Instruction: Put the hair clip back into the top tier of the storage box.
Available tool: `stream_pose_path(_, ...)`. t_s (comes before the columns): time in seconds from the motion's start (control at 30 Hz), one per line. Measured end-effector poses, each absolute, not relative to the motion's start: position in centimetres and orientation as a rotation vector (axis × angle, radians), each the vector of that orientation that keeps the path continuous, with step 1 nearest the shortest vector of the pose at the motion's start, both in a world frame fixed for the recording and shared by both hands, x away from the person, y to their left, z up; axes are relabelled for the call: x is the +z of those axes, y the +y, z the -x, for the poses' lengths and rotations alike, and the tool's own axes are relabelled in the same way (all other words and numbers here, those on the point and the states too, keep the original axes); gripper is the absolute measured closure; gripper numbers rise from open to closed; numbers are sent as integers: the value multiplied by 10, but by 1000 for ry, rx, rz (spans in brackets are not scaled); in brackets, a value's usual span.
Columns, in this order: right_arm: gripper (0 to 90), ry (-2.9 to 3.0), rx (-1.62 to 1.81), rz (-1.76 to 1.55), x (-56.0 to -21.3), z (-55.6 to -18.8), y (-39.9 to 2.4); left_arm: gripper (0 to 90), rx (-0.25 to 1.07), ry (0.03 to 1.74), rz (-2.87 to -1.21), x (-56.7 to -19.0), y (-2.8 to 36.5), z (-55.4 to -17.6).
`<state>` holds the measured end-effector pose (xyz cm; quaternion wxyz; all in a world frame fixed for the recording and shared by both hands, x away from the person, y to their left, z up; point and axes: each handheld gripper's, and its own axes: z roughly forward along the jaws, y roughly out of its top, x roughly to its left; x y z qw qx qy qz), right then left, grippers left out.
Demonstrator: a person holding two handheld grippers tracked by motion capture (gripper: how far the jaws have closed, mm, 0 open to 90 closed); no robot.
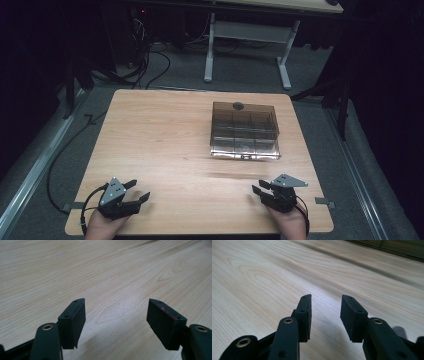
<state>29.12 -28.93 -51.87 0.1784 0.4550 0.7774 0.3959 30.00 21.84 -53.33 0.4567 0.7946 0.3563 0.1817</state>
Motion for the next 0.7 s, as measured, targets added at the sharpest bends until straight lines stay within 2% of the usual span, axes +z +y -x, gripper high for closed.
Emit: stream_pose_path(0.7, 639, 2092, 1105, -1387, -511, -277, -332, 319, 450, 879, -1957, -533, 219, -300)
